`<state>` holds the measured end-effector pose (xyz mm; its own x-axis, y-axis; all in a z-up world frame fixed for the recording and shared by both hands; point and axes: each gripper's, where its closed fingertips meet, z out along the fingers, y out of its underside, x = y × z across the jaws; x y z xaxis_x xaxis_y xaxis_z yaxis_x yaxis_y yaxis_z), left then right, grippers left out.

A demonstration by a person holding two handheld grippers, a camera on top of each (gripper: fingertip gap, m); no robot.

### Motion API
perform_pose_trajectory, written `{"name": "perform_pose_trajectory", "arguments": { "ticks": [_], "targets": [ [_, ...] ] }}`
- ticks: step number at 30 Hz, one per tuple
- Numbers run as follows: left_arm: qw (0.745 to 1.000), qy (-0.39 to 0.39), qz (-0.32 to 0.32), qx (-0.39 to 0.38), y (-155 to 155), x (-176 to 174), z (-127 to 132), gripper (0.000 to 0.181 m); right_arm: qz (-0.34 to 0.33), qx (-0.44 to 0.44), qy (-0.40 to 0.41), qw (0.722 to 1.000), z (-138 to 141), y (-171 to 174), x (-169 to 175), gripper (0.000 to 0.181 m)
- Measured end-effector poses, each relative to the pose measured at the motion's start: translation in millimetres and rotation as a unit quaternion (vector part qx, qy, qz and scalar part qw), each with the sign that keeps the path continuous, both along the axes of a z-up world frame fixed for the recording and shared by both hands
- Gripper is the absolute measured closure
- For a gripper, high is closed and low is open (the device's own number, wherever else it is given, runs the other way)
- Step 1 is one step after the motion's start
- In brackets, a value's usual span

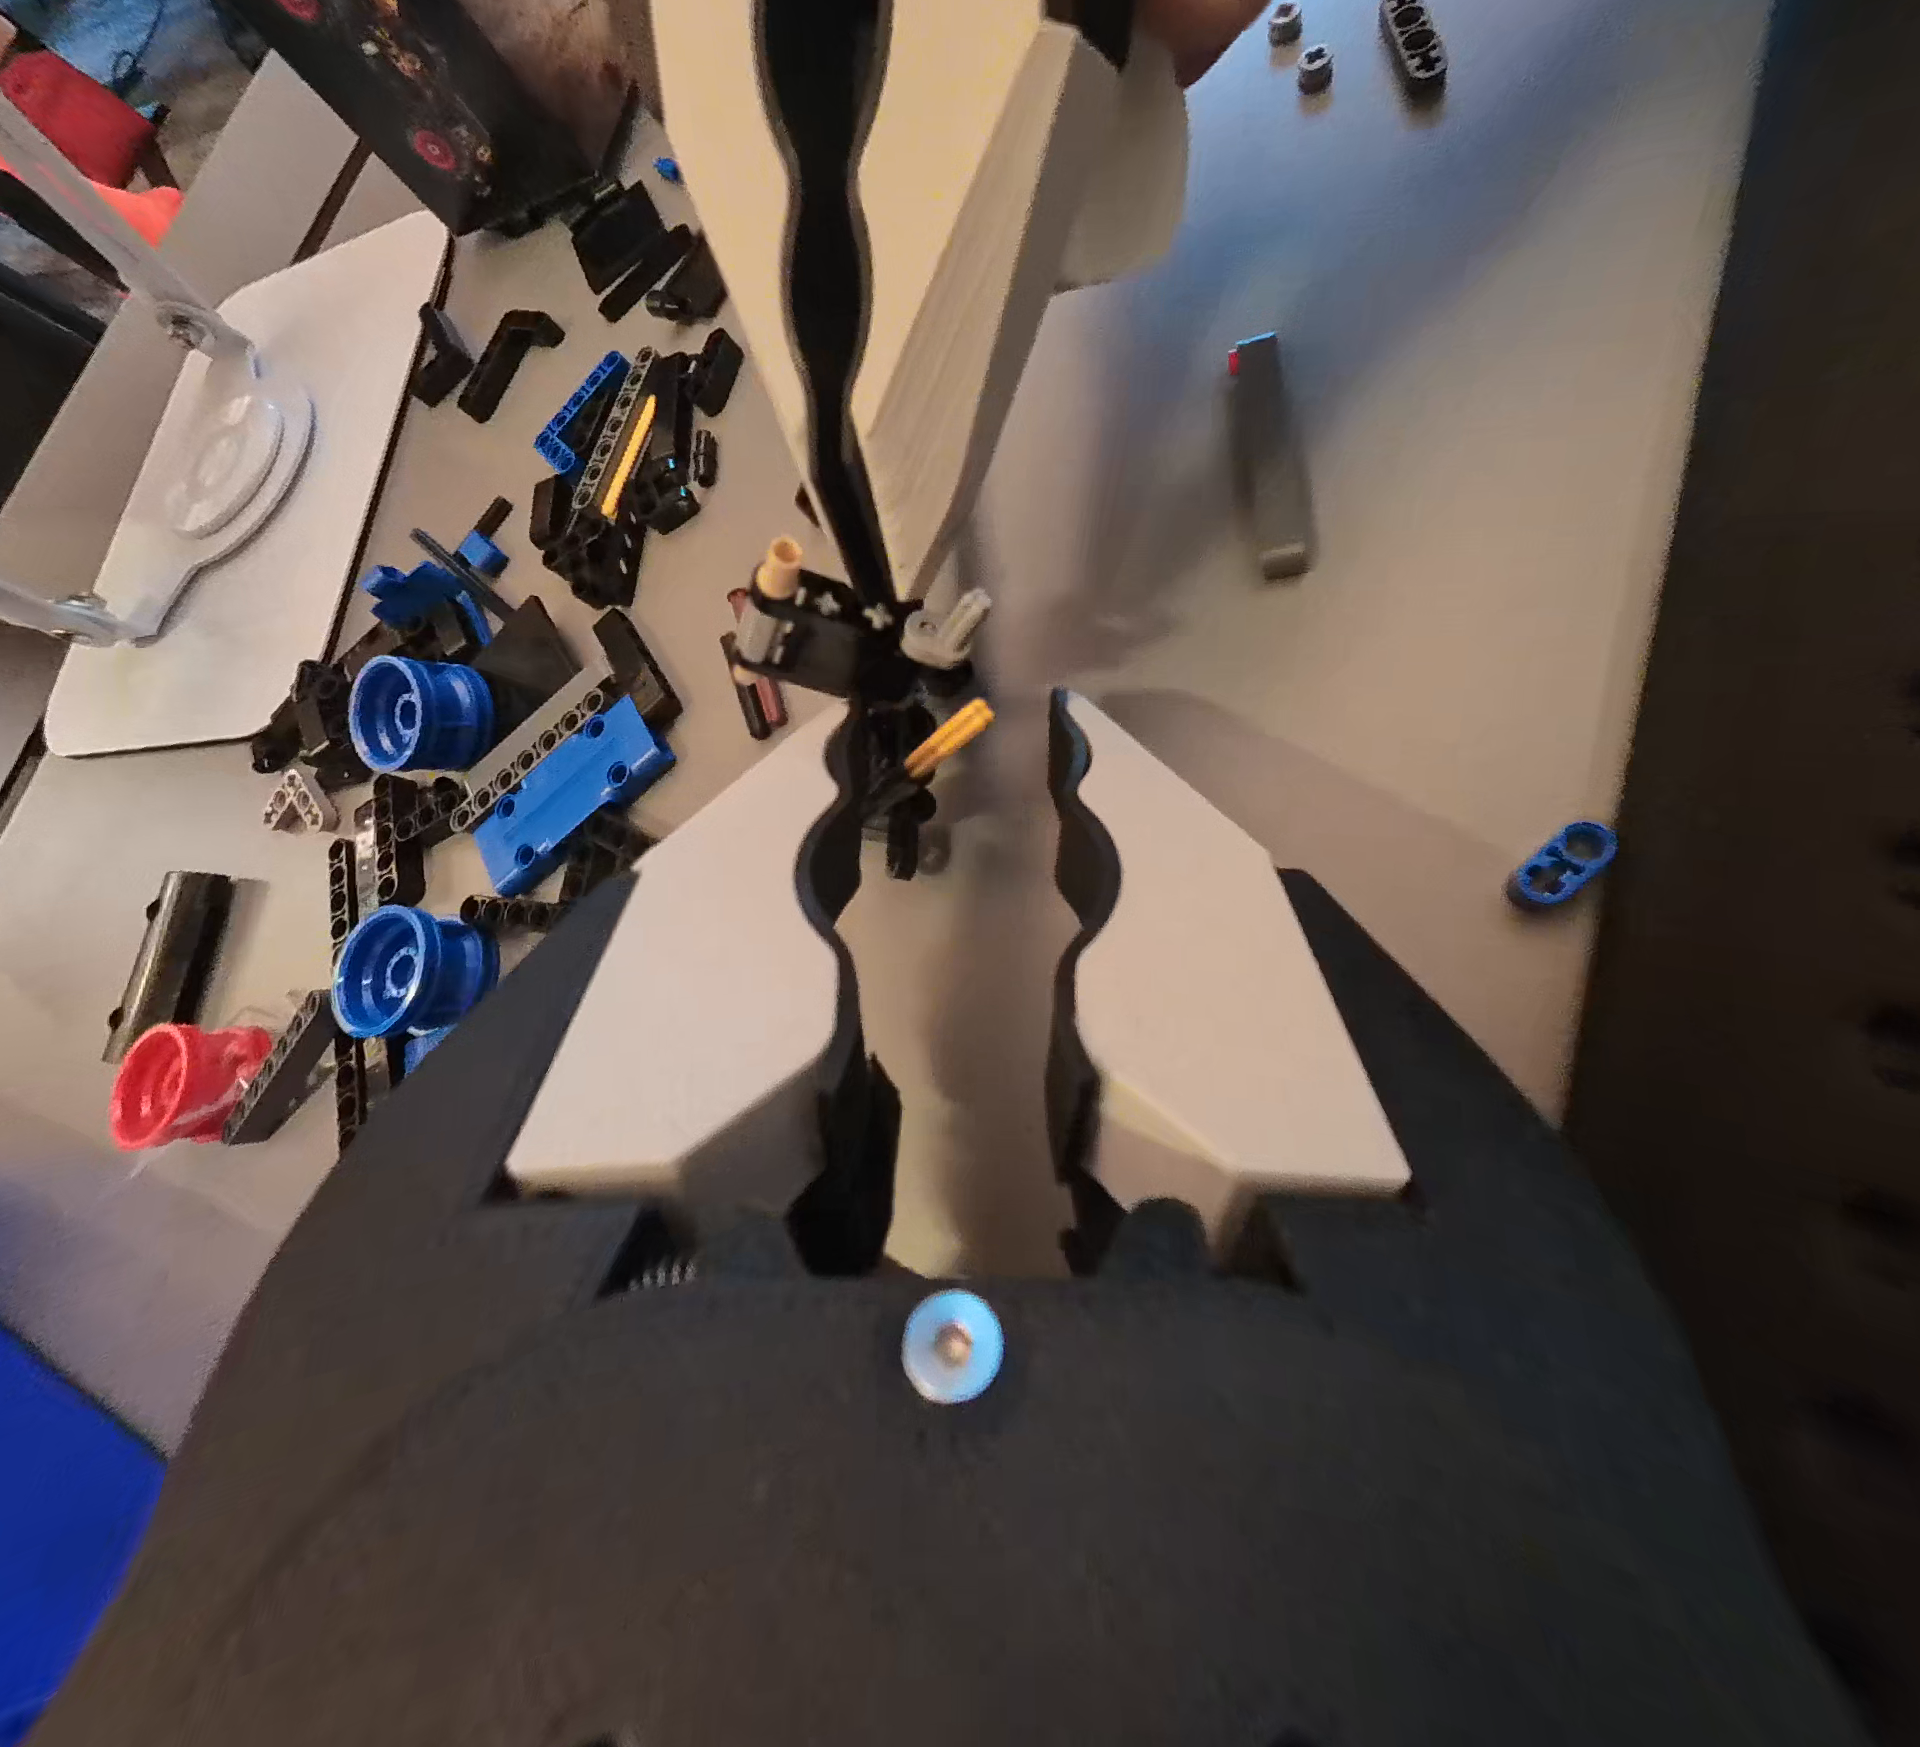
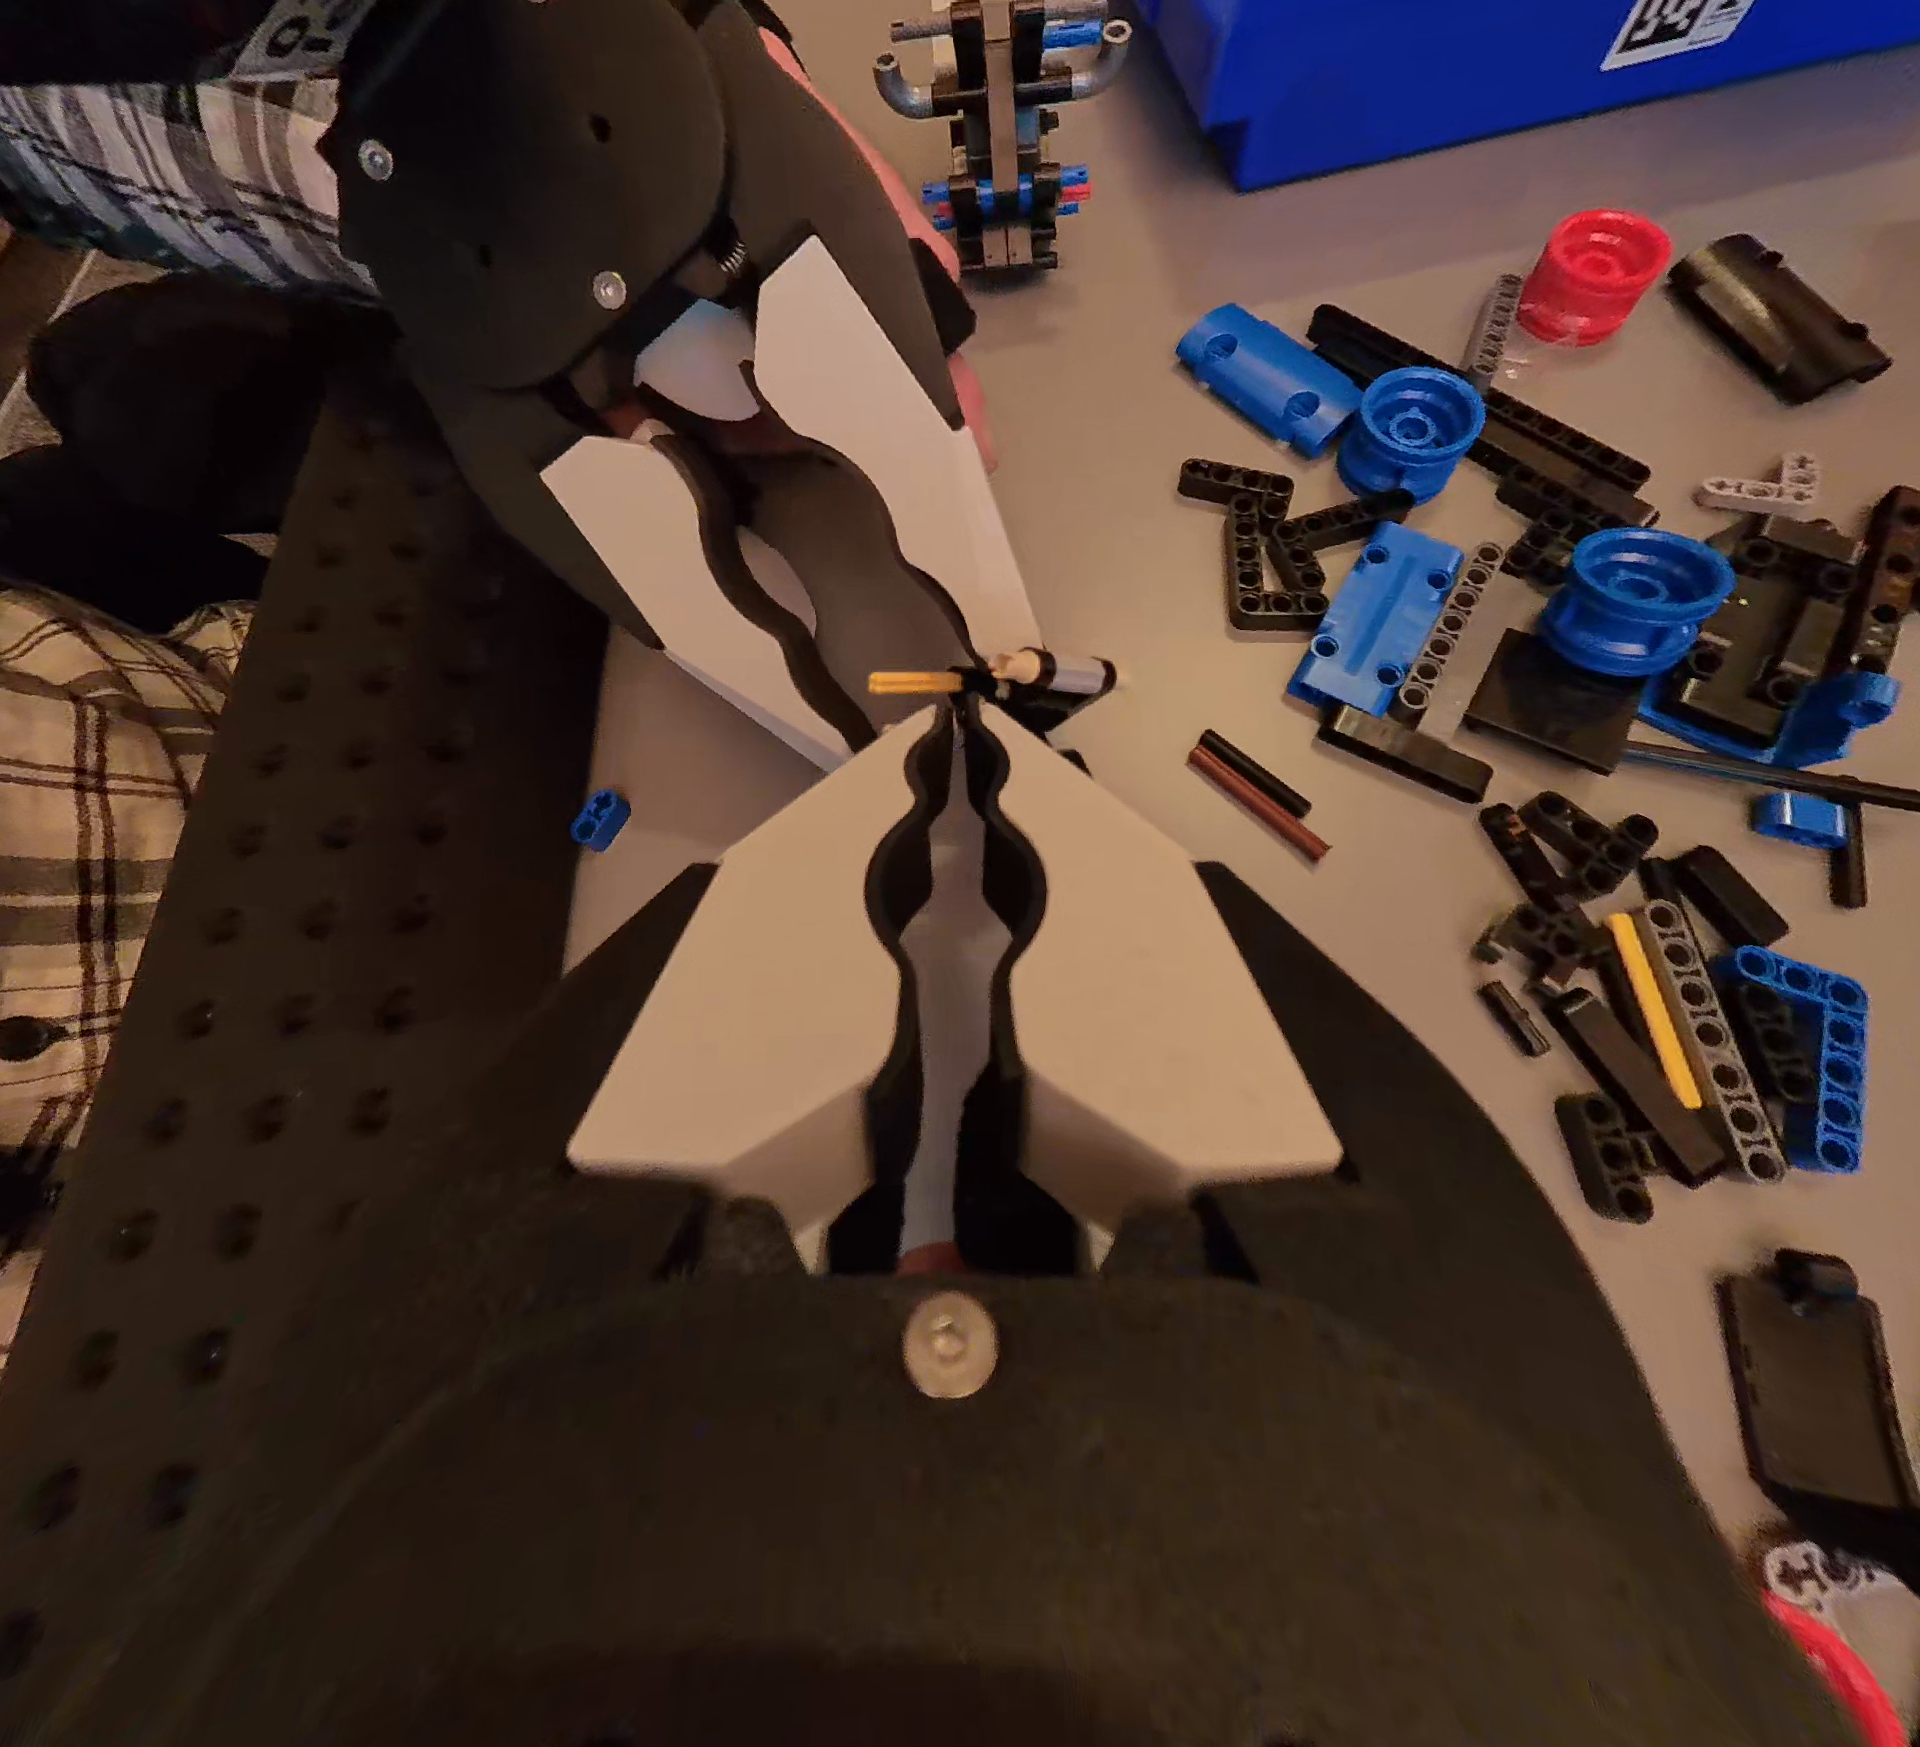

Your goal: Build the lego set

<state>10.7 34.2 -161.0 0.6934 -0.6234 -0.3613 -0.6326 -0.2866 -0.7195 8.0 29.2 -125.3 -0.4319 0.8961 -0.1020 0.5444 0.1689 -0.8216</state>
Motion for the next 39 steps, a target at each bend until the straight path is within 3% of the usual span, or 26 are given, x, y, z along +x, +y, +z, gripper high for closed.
{"name": "perform_pose_trajectory", "arguments": {
  "ticks": [6, 8, 13, 16, 22, 31, 39],
  "targets": [
    [0.995, -0.091, -0.029, -0.027, -4.1, 20.1, 9.5, 0.158, 0.011, 0.006, 0.013, 1.000, 13.8, 2.7, 1.0, 0.168],
    [0.995, -0.081, -0.039, -0.033, -4.1, 23.6, 5.8, 0.159, 0.008, 0.009, 0.011, 1.000, 10.3, 4.8, 1.4, 0.171],
    [0.997, -0.060, -0.021, -0.034, -2.9, 15.3, -0.7, 0.141, 0.003, -0.017, 0.016, 1.000, 8.8, 8.1, 3.6, 0.173],
    [0.998, -0.051, 0.002, -0.032, -0.4, 7.3, -2.2, 0.117, 0.009, -0.022, 0.011, 1.000, 6.5, 5.9, 3.7, 0.175],
    [0.997, -0.060, -0.025, -0.040, -5.1, 11.9, -0.2, 0.134, 0.022, -0.031, 0.015, 0.999, 3.5, -2.8, -0.3, 0.181],
    [0.996, -0.084, 0.010, -0.042, 2.9, 6.0, 5.6, 0.146, -0.010, 0.012, 0.048, 0.999, 7.7, 6.9, -2.7, 0.175],
    [0.980, -0.167, 0.049, -0.096, 10.3, 6.1, 12.7, 0.152, -0.033, 0.043, 0.071, 0.996, 10.6, 16.2, -7.2, 0.169]
  ]
}}
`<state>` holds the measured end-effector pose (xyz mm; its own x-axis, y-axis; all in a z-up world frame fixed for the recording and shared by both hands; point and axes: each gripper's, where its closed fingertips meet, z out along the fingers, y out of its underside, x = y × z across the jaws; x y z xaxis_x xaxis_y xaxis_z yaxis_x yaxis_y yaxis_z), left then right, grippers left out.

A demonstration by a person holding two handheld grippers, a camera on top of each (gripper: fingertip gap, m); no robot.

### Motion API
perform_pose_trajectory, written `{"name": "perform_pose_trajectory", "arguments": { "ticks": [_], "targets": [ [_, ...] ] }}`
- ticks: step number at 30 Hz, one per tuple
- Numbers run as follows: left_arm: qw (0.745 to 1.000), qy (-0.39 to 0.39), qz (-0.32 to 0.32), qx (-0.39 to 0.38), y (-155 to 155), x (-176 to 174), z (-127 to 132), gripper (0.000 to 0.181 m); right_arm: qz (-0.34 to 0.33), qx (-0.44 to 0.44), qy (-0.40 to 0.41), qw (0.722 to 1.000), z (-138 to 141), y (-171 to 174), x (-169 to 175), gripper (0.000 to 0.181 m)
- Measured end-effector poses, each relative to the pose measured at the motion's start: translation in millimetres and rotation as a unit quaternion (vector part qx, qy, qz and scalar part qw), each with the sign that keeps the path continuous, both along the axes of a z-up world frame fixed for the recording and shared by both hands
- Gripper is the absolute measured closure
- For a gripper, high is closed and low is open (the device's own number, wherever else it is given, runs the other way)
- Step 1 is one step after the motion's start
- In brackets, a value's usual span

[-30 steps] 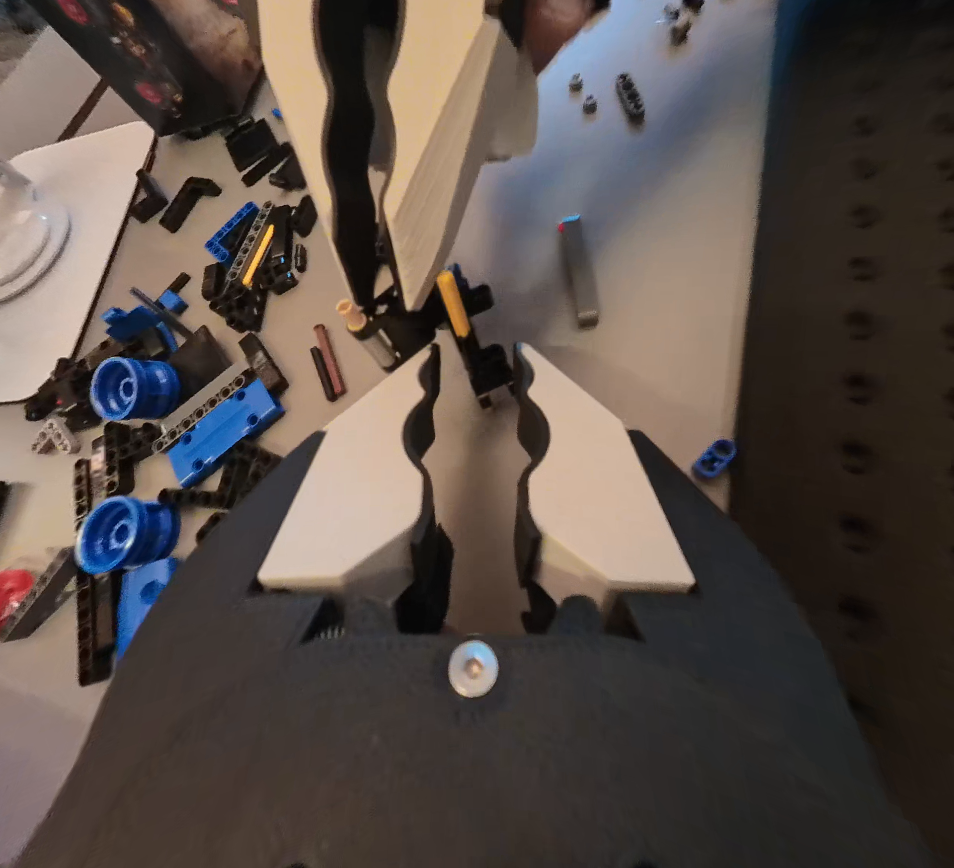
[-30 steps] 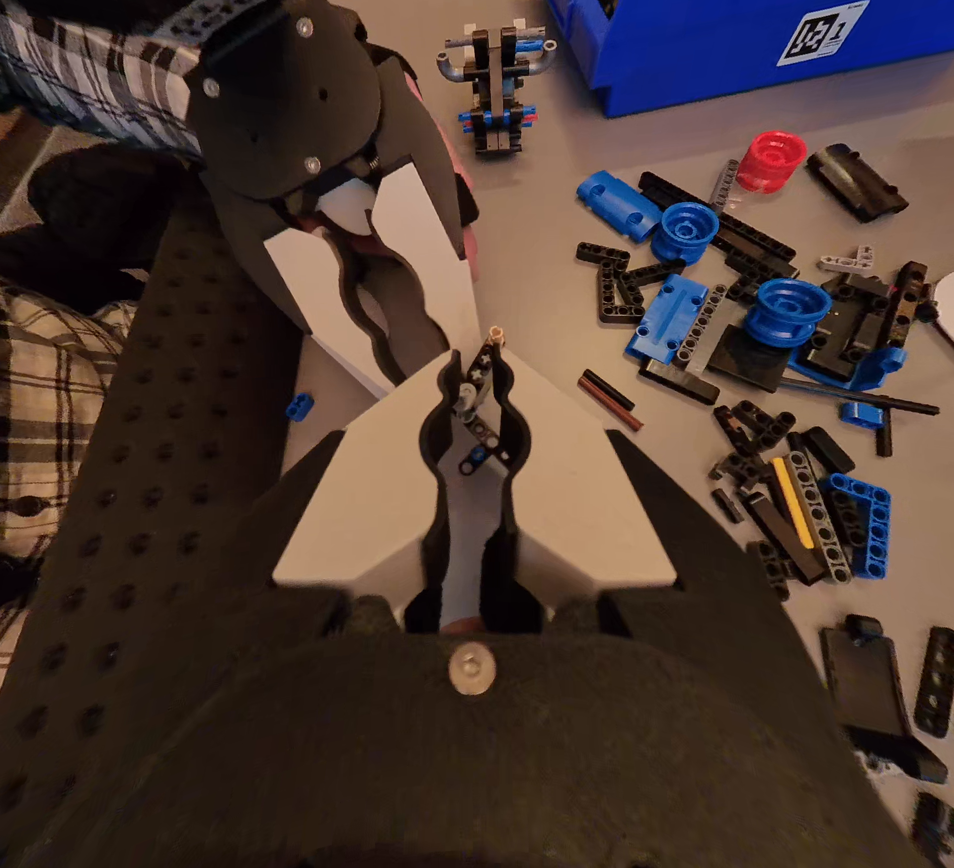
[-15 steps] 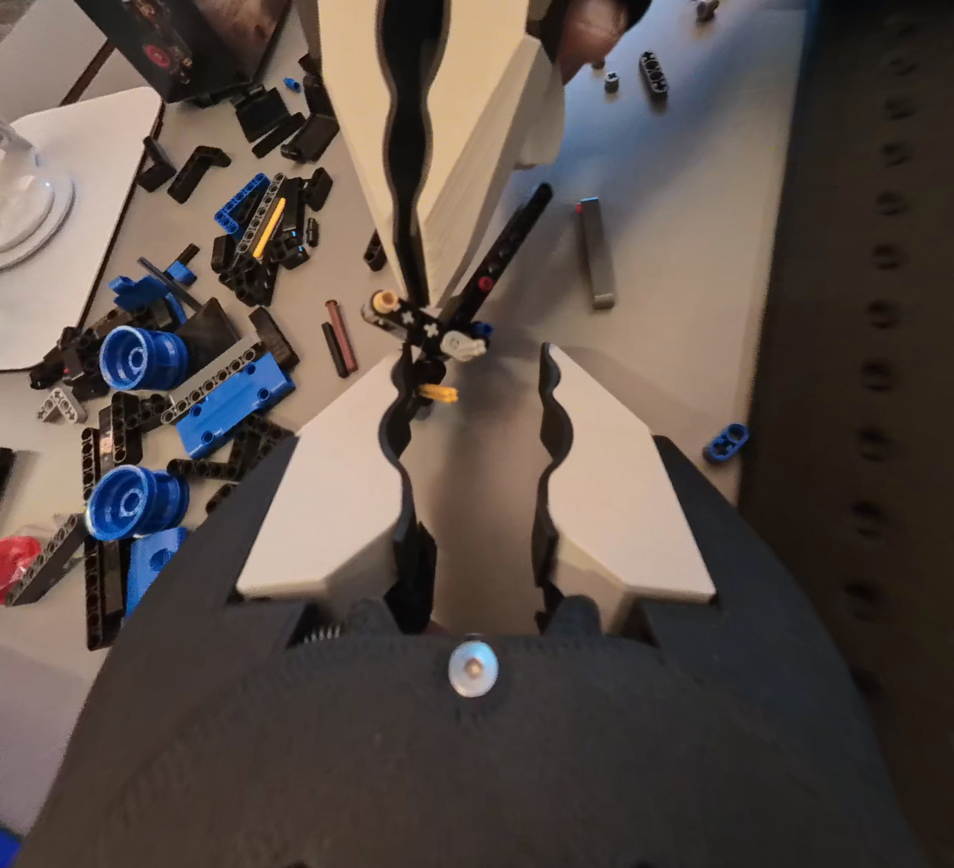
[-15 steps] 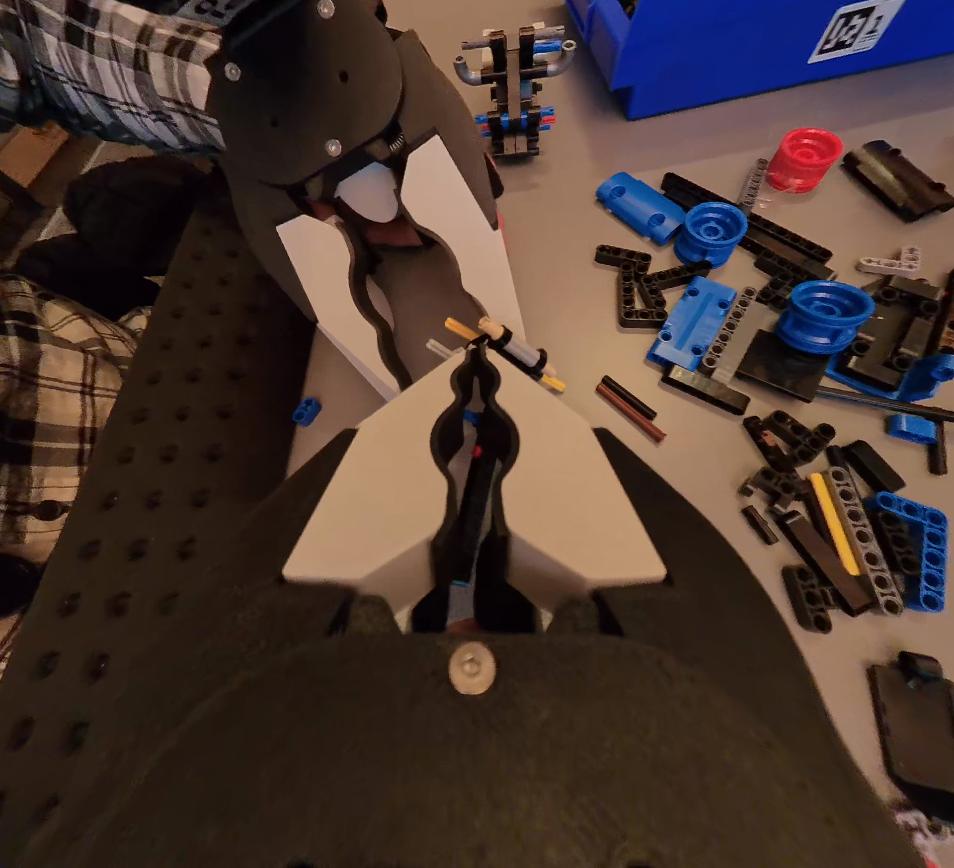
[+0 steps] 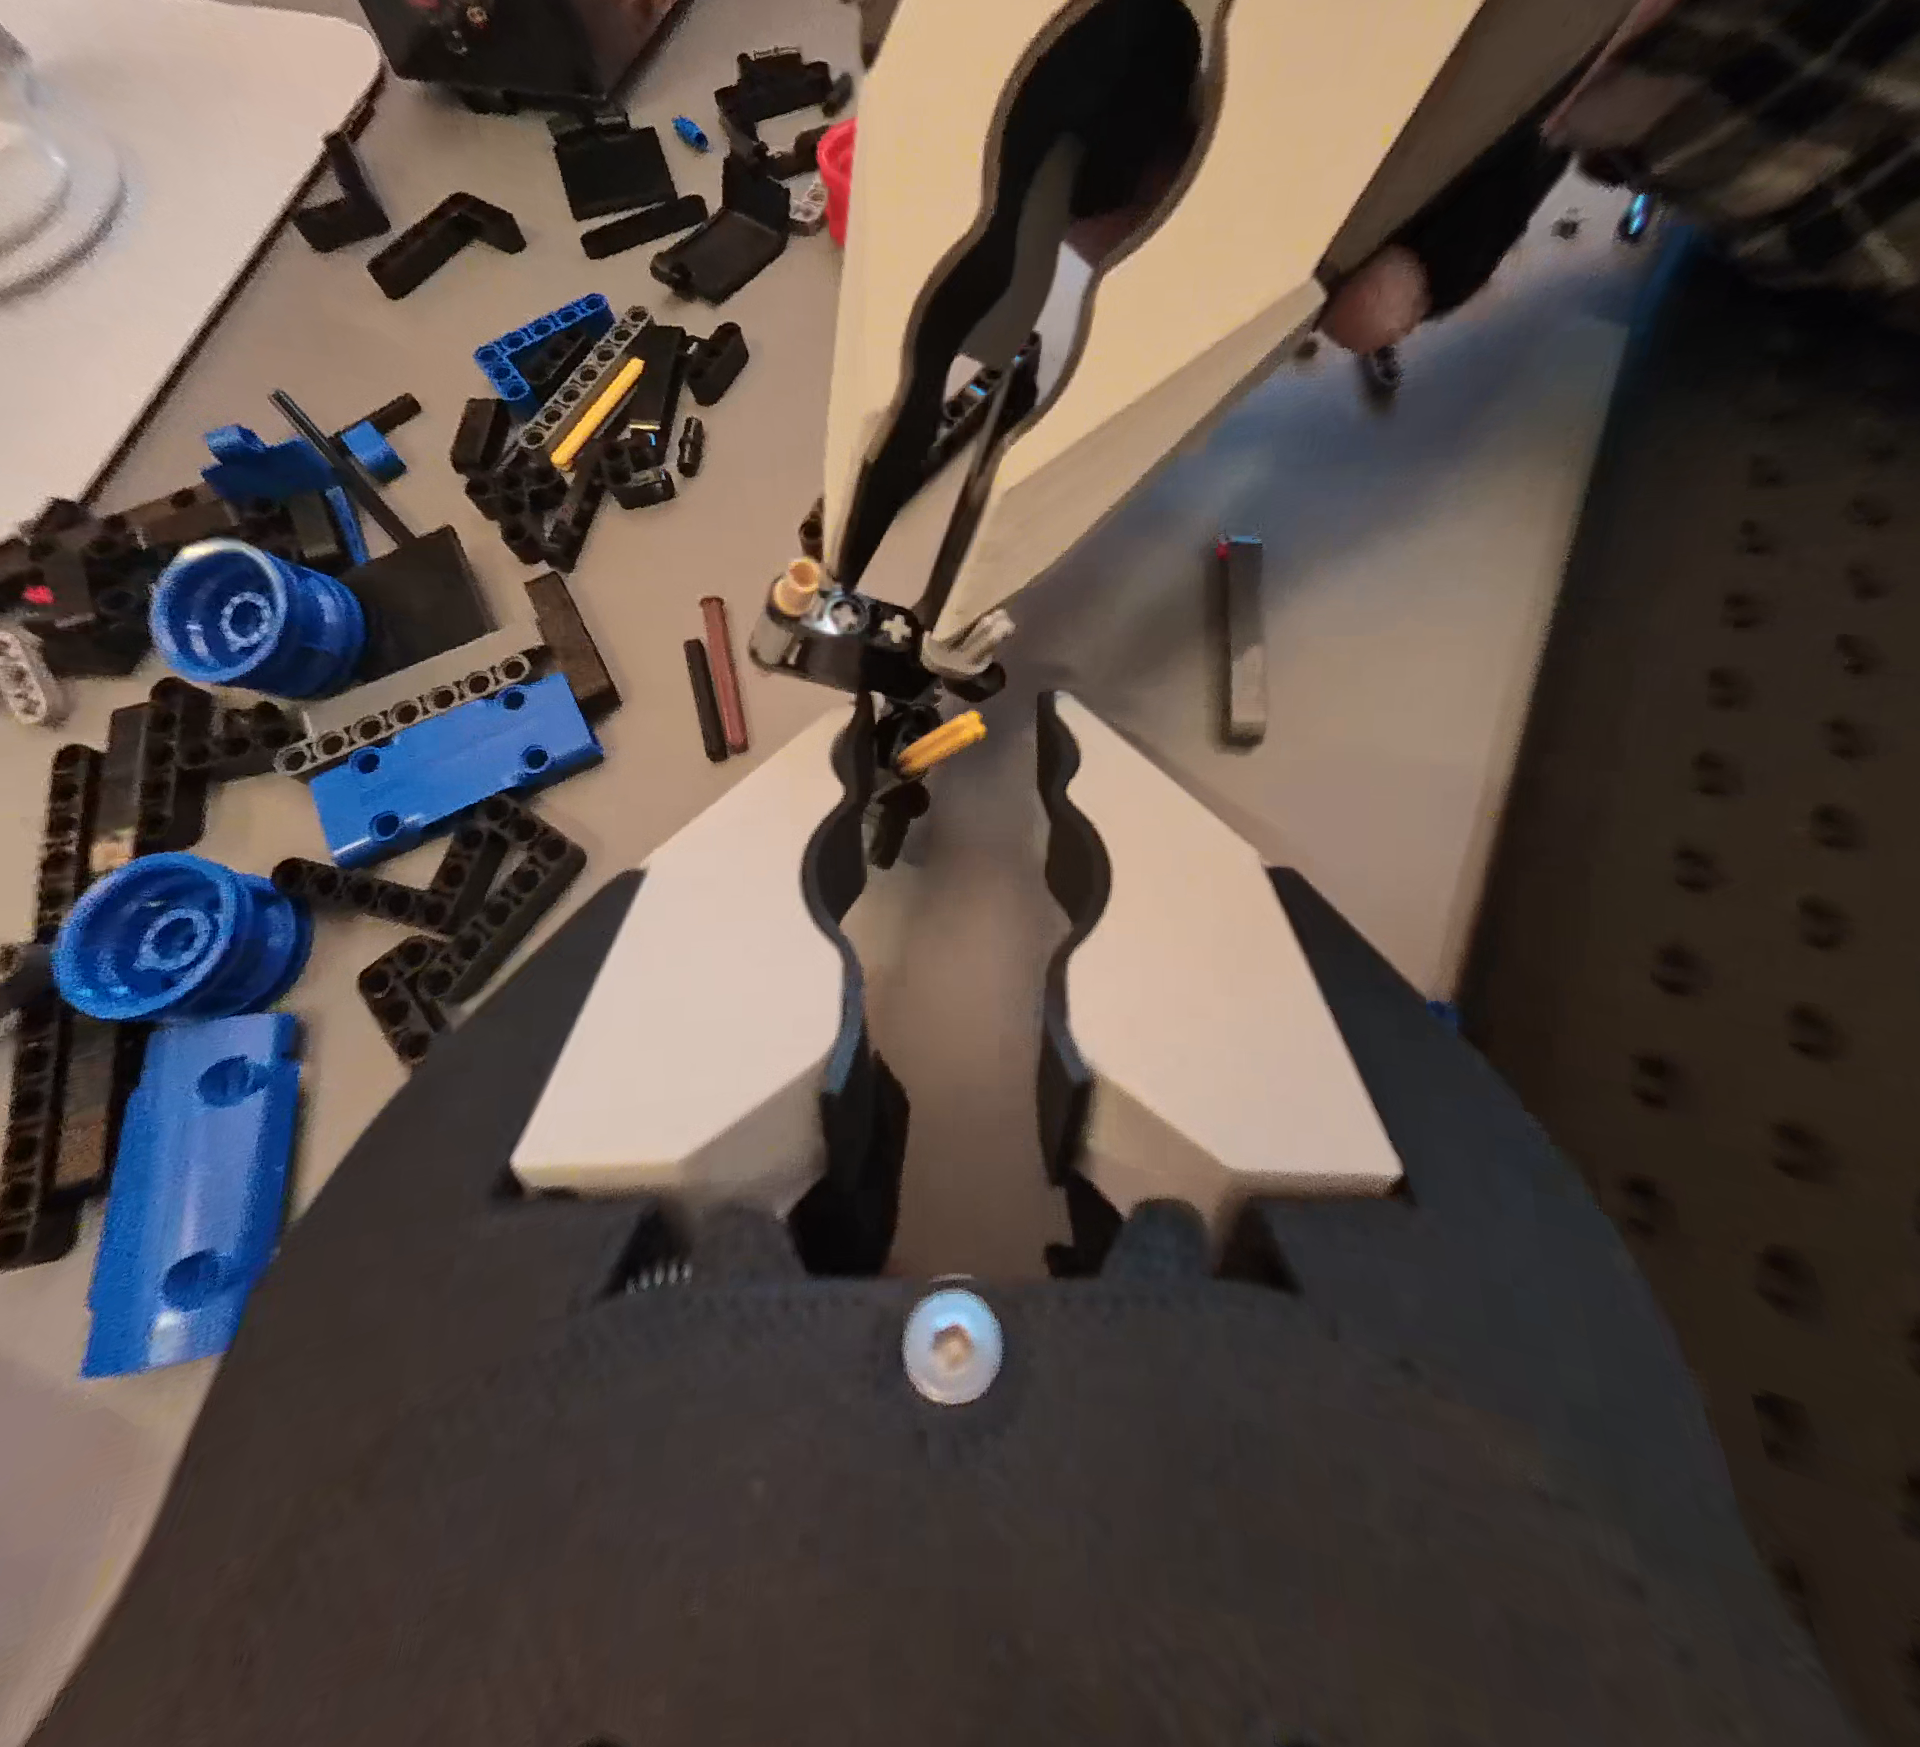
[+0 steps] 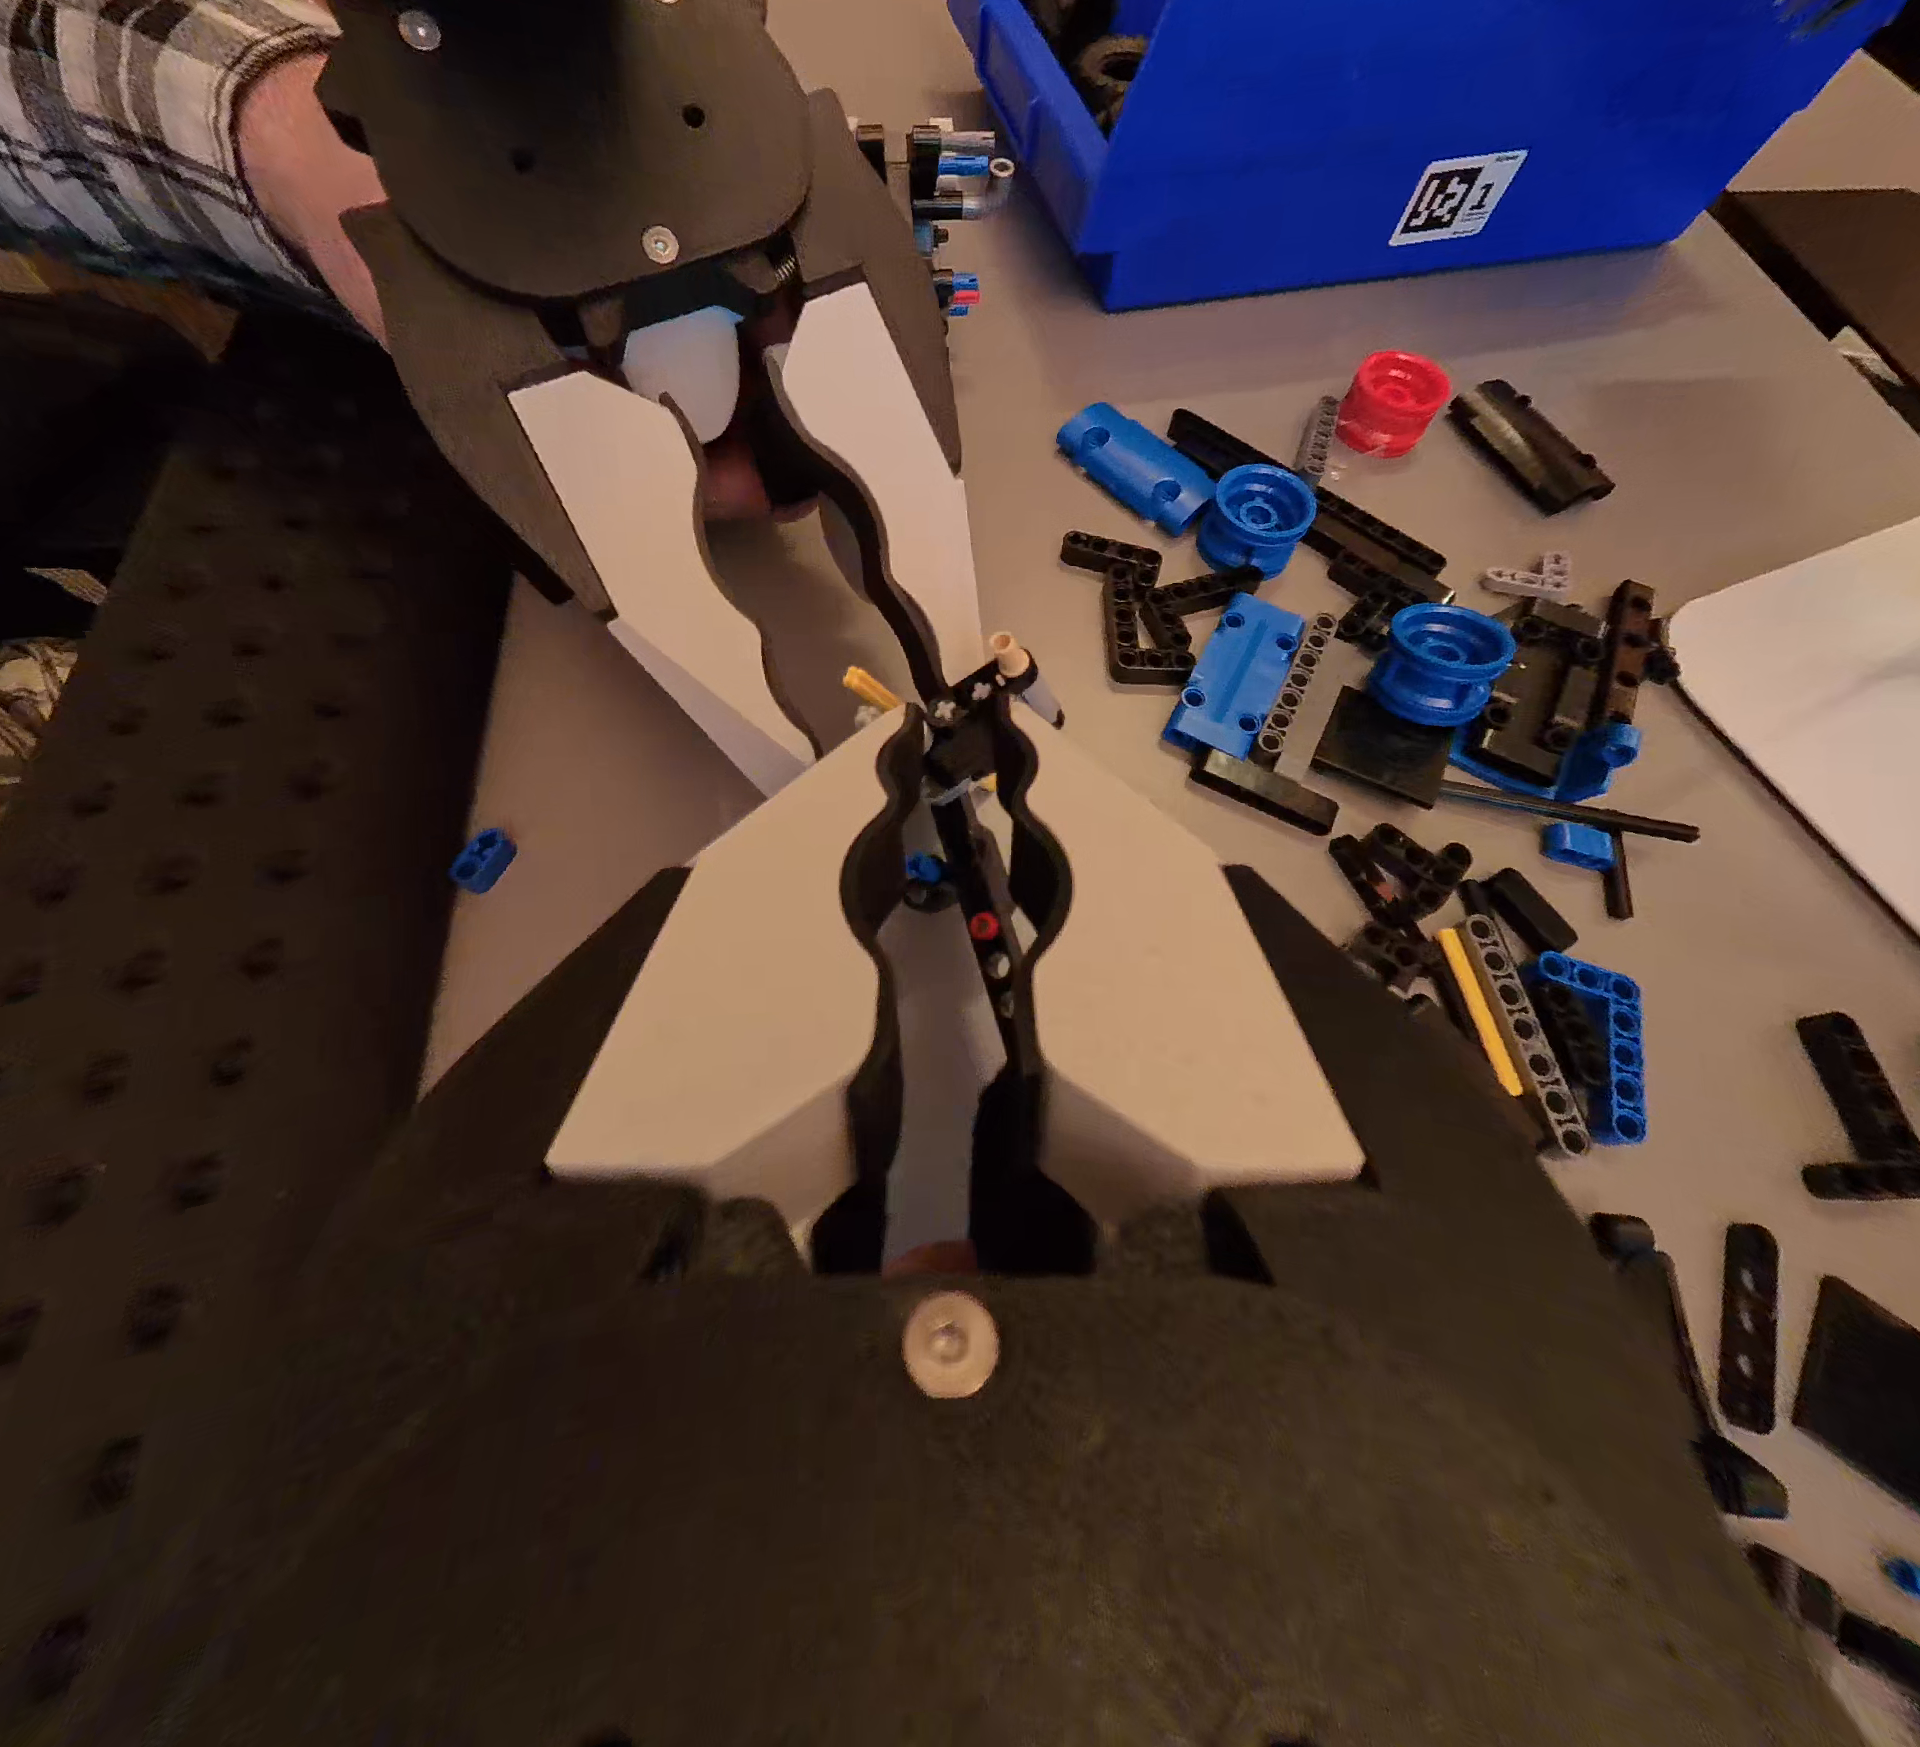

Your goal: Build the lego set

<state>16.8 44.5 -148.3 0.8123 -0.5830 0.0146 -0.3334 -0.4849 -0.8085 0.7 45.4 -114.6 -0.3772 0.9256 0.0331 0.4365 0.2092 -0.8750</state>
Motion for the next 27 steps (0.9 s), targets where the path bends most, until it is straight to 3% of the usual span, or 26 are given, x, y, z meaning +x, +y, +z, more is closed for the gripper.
{"name": "perform_pose_trajectory", "arguments": {
  "ticks": [3, 9, 16, 20, 27],
  "targets": [
    [0.998, -0.043, -0.006, -0.033, -0.5, 2.5, 2.4, 0.146, -0.005, -0.021, 0.001, 1.000, -0.5, 4.5, 1.0, 0.169],
    [0.997, -0.056, -0.007, -0.054, 4.4, -4.4, 1.6, 0.140, -0.019, -0.049, -0.011, 0.999, -7.6, 15.2, 0.6, 0.165],
    [0.998, -0.043, -0.019, -0.028, 6.4, -12.1, 10.7, 0.124, -0.023, -0.052, -0.015, 0.998, -11.0, 18.0, -0.9, 0.165],
    [0.999, 0.000, -0.035, -0.006, 3.2, -18.5, 10.3, 0.112, -0.023, -0.051, -0.017, 0.998, -12.2, 19.1, 0.0, 0.163],
    [0.989, 0.107, -0.088, 0.060, 11.6, -24.5, 10.7, 0.107, -0.028, -0.050, -0.013, 0.998, -8.0, 23.4, 3.5, 0.160]
  ]
}}
